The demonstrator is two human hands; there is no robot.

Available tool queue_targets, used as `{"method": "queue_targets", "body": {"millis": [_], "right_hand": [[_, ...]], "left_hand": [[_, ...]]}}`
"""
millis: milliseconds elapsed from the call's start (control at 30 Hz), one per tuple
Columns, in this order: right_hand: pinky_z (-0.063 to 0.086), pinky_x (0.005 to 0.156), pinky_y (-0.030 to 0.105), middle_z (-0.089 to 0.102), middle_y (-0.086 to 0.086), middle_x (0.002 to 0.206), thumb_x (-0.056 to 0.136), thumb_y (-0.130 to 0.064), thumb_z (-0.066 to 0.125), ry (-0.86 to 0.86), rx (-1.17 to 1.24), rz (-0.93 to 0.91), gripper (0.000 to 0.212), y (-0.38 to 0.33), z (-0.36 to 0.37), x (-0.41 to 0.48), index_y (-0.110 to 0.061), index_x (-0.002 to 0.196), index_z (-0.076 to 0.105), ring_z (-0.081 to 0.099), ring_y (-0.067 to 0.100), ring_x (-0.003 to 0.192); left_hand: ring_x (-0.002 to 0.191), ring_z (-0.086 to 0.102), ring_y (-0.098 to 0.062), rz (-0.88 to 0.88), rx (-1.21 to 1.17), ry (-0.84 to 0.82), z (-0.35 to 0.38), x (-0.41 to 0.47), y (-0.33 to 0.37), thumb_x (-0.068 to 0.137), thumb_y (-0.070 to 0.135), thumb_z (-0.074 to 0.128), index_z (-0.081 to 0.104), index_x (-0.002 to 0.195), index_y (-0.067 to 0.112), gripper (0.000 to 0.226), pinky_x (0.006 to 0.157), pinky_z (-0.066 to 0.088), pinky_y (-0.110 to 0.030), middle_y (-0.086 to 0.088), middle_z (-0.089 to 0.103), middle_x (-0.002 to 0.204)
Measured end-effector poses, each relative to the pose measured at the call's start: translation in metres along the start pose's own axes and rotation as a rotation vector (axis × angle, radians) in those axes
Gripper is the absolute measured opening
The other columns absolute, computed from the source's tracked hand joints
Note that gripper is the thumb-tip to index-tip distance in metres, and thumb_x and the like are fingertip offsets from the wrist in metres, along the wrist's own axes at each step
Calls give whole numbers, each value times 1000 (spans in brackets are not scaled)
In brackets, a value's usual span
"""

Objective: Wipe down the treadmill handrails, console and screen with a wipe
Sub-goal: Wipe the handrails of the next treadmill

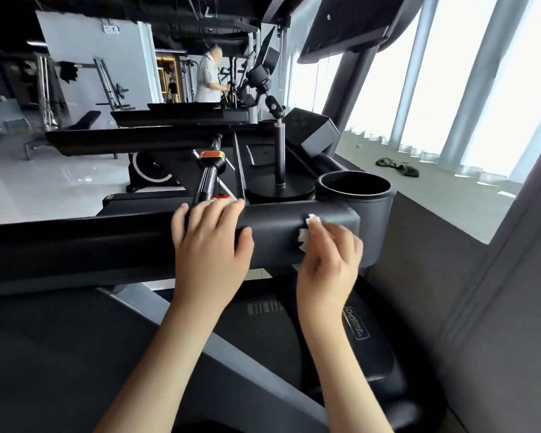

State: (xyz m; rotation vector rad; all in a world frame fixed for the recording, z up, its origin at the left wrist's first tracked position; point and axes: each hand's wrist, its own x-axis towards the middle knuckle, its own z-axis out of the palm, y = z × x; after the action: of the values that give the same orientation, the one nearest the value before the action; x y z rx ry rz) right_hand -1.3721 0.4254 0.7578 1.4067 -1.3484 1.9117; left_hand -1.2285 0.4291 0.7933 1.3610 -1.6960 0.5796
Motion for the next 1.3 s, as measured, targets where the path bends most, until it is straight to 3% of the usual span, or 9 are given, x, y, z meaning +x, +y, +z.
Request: {"method": "queue_targets", "body": {"millis": [233,333,433,533,700,800,967,1133,1300], "right_hand": [[23,52,18,60,4,73,74,-2,64,-95,-248,-76,12,-5,8,58,-5,72,75,50,29,71],[28,56,20,62,3,72,65,6,70,-191,-276,-215,15,-14,13,54,-6,72,75,54,30,68],[30,53,22,62,6,70,62,11,77,-283,-286,-209,16,-14,22,67,-5,64,72,54,33,68],[30,55,23,61,8,71,71,4,76,-212,-305,-107,10,-8,17,67,-3,66,71,52,34,73],[27,72,14,65,11,89,82,3,67,-84,-197,-71,18,-11,4,18,-1,97,75,40,20,85],[27,70,13,63,14,89,88,-4,60,-55,-126,-28,17,-7,4,24,-3,95,75,42,21,83],[29,75,17,60,17,91,80,13,62,12,-151,62,20,-1,-1,3,0,91,72,42,23,82],[33,78,17,63,15,91,79,12,57,-41,-107,-10,20,-2,3,-13,-1,84,71,52,30,81],[32,80,15,63,16,92,77,15,62,33,-139,122,16,6,2,-28,2,82,69,54,33,81]], "left_hand": [[115,56,-23,26,-18,-7,0,-1,-2,87,28,48,64,119,14,39,108,26,-46,1,64,119],[115,56,-24,25,-22,3,-1,-1,-2,87,28,48,64,119,13,39,108,26,-46,0,64,118],[114,57,-24,32,-25,10,1,0,-4,87,28,49,64,118,13,38,107,27,-46,0,64,118],[114,57,-25,34,-30,19,1,-2,-4,86,26,51,65,118,13,37,107,27,-45,0,65,118],[115,57,-25,27,-33,25,2,0,-3,87,26,50,65,119,13,38,108,24,-43,0,64,118],[115,57,-25,29,-30,22,3,0,-4,87,27,49,65,119,13,38,108,24,-43,0,64,119],[115,57,-25,43,-21,14,2,-1,-5,88,28,48,64,120,13,39,107,25,-44,-1,64,120],[117,55,-24,49,-17,-4,1,-1,-6,87,27,48,63,123,13,40,107,26,-44,-1,63,122],[120,54,-24,53,-17,-53,-1,0,-8,88,29,45,61,125,14,43,108,23,-42,0,62,125]]}}
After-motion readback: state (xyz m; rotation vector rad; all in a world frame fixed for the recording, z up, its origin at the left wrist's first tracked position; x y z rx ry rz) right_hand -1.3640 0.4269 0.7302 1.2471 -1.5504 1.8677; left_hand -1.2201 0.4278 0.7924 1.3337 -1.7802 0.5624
